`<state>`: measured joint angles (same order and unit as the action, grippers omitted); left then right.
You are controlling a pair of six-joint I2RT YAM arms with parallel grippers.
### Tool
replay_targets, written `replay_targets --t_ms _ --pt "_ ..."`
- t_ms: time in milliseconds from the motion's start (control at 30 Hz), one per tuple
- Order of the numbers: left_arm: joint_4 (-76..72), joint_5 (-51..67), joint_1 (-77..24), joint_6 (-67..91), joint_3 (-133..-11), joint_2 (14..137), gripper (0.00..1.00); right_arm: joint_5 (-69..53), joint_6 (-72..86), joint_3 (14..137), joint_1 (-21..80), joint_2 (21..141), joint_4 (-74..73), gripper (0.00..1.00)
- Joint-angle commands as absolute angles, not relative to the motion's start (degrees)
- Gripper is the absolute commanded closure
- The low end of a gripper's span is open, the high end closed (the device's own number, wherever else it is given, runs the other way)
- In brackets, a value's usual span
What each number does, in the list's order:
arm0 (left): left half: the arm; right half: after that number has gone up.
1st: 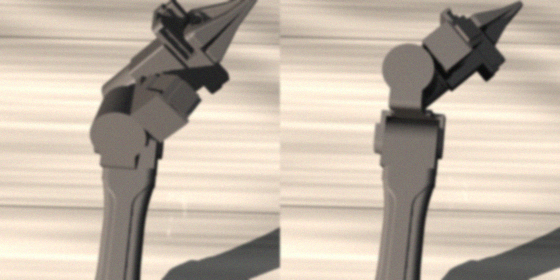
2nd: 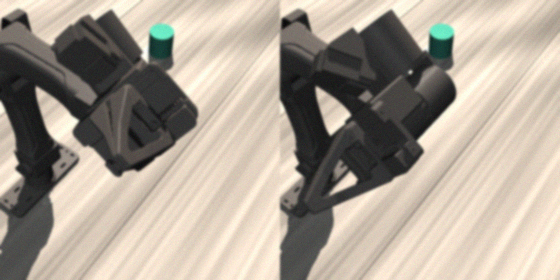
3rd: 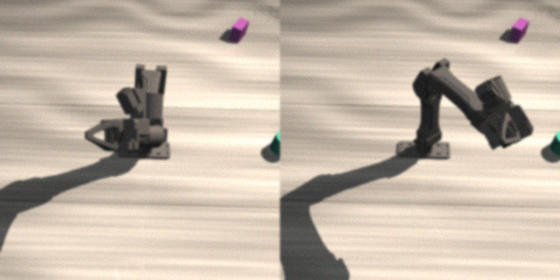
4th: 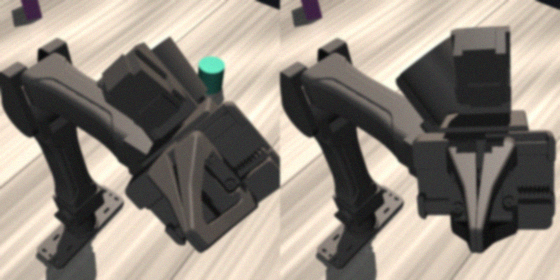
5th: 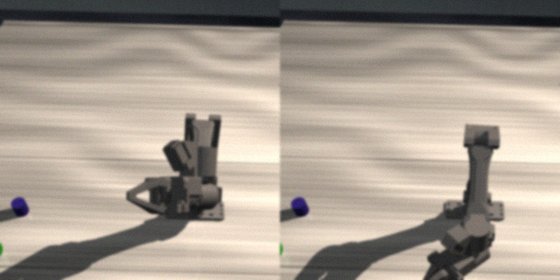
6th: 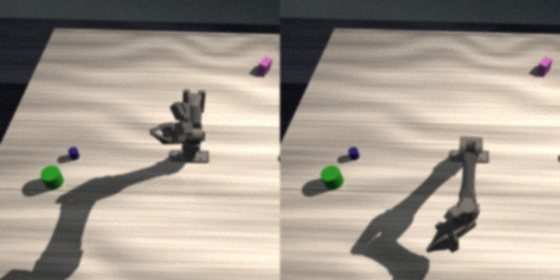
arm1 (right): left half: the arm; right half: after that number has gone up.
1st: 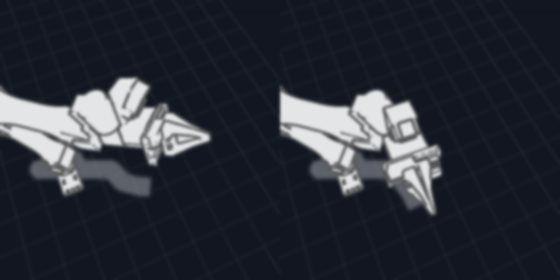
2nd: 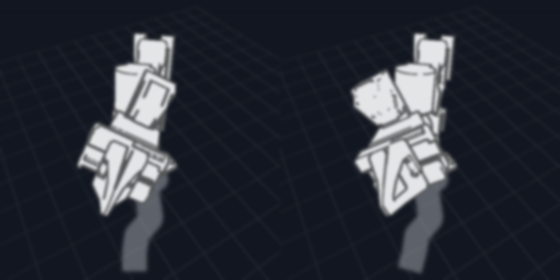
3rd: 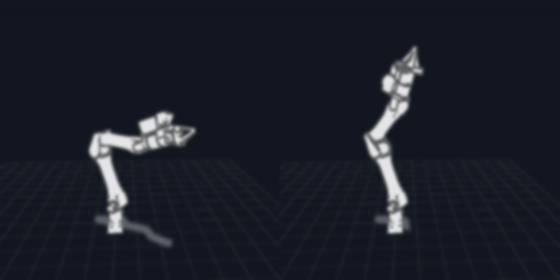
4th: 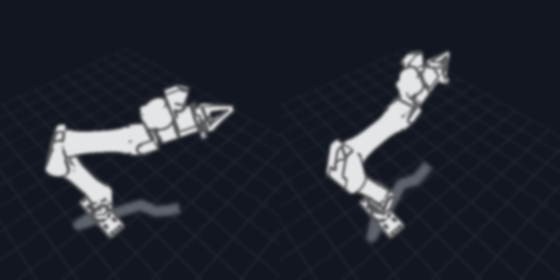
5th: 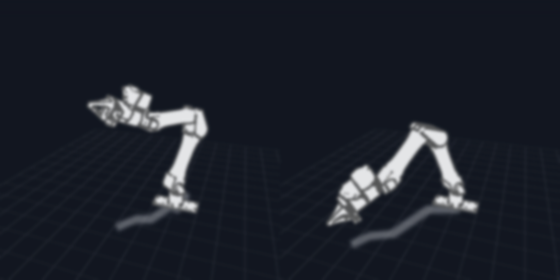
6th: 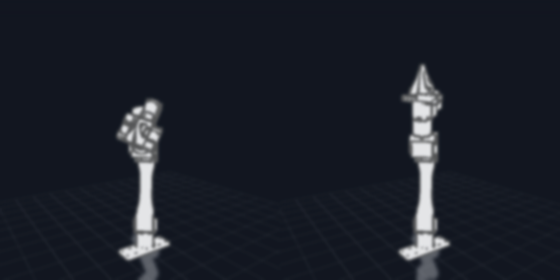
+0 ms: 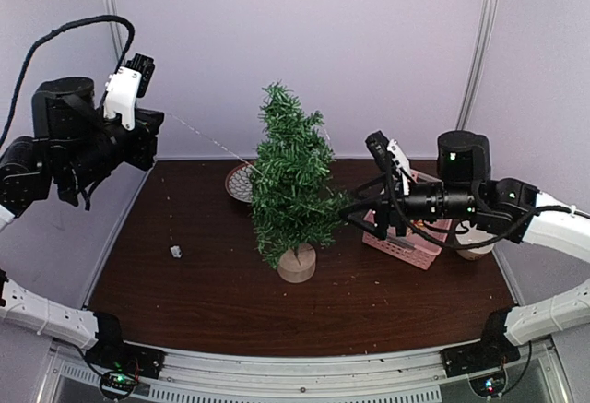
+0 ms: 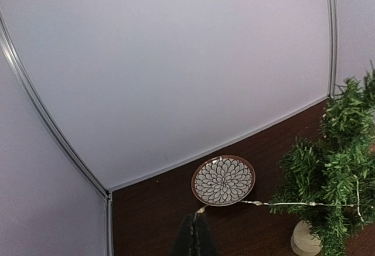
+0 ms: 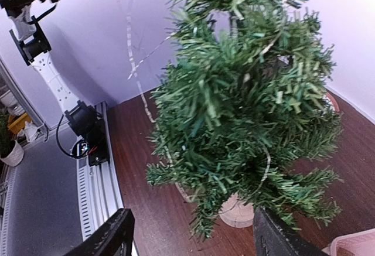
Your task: Decorate the small christmas tree
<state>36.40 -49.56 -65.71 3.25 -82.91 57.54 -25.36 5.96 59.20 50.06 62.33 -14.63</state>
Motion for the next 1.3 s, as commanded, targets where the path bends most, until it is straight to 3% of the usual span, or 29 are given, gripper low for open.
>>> replay_targets --t_ms 0,200,400,533,700,1267 --pt "40.1 -39.2 -57.6 13.2 -82.3 59.0 1.0 -25.1 6.5 55.4 53.0 59.8 -8.0 0.28" --pt "41.0 -27.2 -44.9 19.8 -79.5 61.7 1.0 -18.7 5.6 53.4 54.2 59.5 -8.2 0.39" --pt "38.9 -23.9 -43.1 20.4 -77.1 64.5 1.0 -8.4 4.3 52.6 54.2 58.8 -8.8 0.45" --pt "36.7 -20.1 -40.4 21.6 -75.8 66.8 1.0 -11.9 4.3 52.3 54.2 58.3 -7.7 0.48" --pt "33.9 -14.8 -36.1 23.6 -73.7 70.9 1.0 -16.9 5.5 50.4 54.6 58.3 -5.2 0.49" --pt "25.2 -9.6 -33.1 27.3 -66.5 83.0 1.0 -13.6 5.0 50.4 54.8 56.7 -6.6 0.5"
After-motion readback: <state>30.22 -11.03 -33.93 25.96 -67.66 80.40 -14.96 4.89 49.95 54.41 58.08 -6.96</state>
